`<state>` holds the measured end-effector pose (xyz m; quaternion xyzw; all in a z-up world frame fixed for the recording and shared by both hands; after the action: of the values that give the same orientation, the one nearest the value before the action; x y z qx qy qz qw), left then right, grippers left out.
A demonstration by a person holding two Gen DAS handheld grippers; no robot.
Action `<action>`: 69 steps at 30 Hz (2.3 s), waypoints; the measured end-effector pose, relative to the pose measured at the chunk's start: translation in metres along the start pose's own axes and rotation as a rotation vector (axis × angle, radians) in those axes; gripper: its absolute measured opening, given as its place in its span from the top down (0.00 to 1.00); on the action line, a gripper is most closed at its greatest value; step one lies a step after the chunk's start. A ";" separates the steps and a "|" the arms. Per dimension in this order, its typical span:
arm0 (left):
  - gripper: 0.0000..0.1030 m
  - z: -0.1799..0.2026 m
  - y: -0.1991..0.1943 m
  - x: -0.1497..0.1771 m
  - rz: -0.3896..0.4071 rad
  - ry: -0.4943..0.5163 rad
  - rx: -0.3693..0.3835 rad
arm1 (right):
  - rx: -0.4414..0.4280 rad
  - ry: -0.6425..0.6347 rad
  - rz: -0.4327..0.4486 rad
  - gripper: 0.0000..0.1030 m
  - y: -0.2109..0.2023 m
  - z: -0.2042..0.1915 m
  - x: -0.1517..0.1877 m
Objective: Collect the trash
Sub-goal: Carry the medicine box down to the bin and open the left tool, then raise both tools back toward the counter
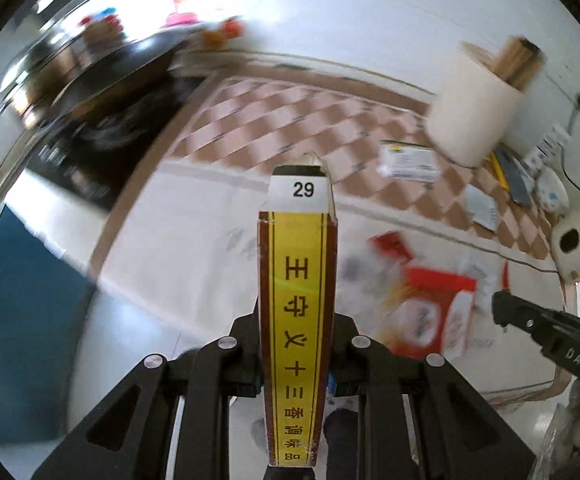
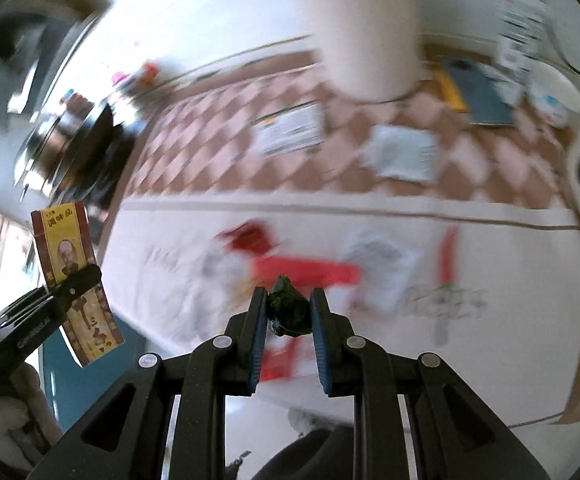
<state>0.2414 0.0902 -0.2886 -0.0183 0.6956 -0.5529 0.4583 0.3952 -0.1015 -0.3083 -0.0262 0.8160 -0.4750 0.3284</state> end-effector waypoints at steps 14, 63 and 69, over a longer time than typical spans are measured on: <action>0.83 -0.215 0.043 0.195 -0.210 -0.343 -0.170 | -0.173 -0.315 -0.288 0.79 0.105 -0.209 0.212; 0.01 -0.354 0.206 0.435 -0.410 -0.554 -0.341 | 0.010 -0.635 -0.487 0.00 0.434 -0.238 0.475; 0.01 -0.338 0.158 0.416 -0.392 -0.578 -0.345 | -0.005 -0.652 -0.476 0.01 0.384 -0.248 0.452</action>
<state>-0.1457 0.1847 -0.6801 -0.3827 0.6039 -0.4769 0.5112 0.0057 0.1363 -0.7608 -0.3647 0.6413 -0.5026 0.4507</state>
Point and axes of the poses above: each gripper's, at about its wrist camera, not at the fingertips, and y roughly the way its jaws point, z to its right, x to its underside, the point moved 6 cm from there along y, roughly the way its jaws point, and after that the axes turned 14 degrees about z, right-handed, at the moved point
